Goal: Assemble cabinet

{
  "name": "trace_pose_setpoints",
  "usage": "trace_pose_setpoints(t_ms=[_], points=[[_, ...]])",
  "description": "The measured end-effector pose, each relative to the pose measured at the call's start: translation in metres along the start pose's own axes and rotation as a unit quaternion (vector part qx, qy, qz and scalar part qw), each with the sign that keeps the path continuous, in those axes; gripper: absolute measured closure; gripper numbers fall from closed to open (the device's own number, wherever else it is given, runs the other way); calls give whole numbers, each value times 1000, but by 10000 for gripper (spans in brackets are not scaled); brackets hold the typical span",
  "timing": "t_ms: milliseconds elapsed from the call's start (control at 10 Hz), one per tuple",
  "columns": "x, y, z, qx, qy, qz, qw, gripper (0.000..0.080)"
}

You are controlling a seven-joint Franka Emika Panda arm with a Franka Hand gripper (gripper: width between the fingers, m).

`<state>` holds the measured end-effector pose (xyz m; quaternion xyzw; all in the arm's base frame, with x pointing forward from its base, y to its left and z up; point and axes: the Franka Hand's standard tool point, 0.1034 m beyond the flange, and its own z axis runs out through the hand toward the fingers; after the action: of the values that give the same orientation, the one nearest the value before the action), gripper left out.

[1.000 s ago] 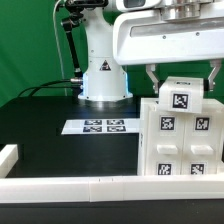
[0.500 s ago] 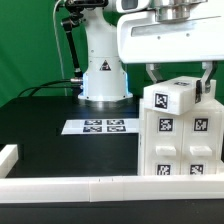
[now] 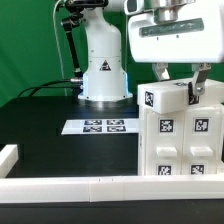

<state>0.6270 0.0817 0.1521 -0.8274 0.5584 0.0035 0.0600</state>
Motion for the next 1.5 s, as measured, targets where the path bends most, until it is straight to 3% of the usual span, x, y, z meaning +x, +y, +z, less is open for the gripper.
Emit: trace_pose_setpoints(t_ms=[200, 500, 800, 1200, 1300, 1400, 1500], points=[[0, -1, 0, 8, -1, 88, 996, 243], [-2, 7, -1, 28, 1, 253, 967, 243], [2, 9, -2, 35, -7, 356, 934, 243], [3, 10, -1, 32, -12, 367, 930, 243], [2, 10, 0, 32, -14, 366, 930, 90], [1, 10, 0, 32, -16, 364, 931, 28], [-1, 9, 0, 32, -19, 364, 931, 28]])
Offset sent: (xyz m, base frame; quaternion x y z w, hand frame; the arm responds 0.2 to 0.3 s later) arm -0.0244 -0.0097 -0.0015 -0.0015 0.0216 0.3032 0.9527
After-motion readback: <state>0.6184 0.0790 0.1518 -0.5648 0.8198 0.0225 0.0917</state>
